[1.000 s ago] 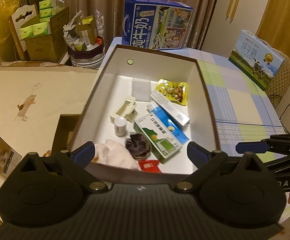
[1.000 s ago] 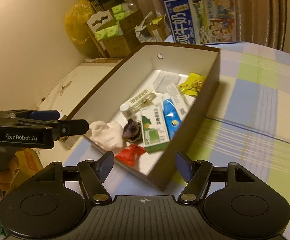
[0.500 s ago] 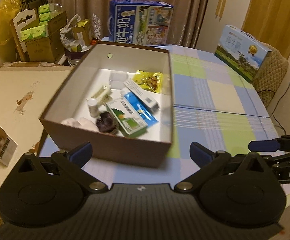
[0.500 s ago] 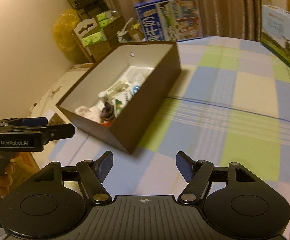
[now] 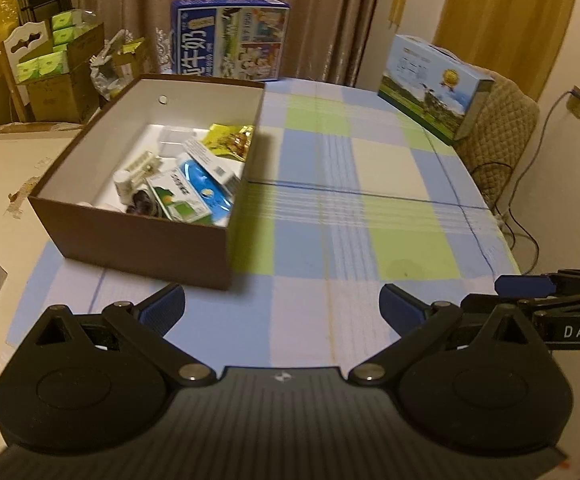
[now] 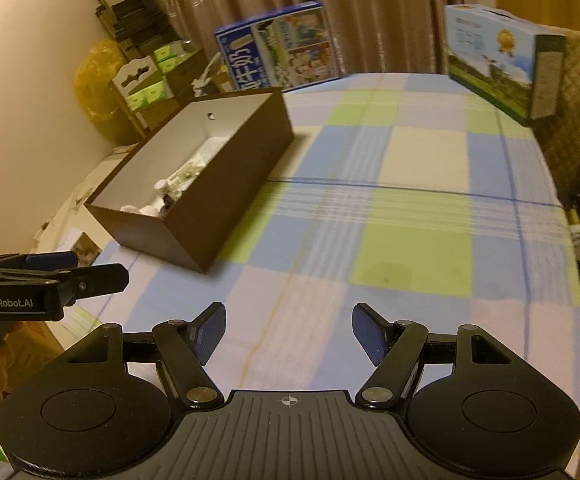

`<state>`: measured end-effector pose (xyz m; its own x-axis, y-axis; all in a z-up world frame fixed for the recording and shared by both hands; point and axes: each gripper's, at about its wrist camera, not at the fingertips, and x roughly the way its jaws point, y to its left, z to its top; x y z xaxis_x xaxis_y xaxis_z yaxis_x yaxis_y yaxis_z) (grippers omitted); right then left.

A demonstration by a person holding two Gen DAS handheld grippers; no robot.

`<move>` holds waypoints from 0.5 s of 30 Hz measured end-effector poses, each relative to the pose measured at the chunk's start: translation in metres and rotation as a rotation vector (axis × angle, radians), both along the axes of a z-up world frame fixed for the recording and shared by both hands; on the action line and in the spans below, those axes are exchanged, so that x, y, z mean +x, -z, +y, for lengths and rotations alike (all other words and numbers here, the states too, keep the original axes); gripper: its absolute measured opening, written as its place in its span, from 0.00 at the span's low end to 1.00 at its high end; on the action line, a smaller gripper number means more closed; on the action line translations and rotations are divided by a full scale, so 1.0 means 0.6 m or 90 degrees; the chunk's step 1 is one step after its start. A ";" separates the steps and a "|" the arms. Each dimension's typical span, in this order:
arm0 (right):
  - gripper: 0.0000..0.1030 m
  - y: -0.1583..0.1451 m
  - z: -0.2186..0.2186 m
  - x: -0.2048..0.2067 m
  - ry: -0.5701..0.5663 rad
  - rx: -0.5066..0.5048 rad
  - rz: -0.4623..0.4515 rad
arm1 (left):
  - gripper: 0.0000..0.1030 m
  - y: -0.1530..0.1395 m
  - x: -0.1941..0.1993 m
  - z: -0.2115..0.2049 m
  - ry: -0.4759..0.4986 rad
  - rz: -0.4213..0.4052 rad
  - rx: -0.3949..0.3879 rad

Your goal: Organize objects

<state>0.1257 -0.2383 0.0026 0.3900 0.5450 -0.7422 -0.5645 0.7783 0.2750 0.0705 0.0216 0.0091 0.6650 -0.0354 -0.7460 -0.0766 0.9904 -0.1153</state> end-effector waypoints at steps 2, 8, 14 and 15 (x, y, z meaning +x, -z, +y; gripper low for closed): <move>0.65 -0.003 -0.017 -0.009 0.009 -0.003 -0.002 | 0.99 0.000 -0.010 -0.019 0.007 0.001 0.007; 0.65 -0.009 -0.066 -0.033 0.040 -0.009 -0.006 | 0.99 0.000 -0.029 -0.061 0.029 0.006 0.009; 0.65 -0.012 -0.094 -0.055 0.054 -0.010 -0.006 | 0.99 0.007 -0.050 -0.094 0.051 0.011 0.010; 0.65 -0.013 -0.097 -0.059 0.054 -0.010 -0.007 | 0.99 0.008 -0.053 -0.098 0.052 0.011 0.012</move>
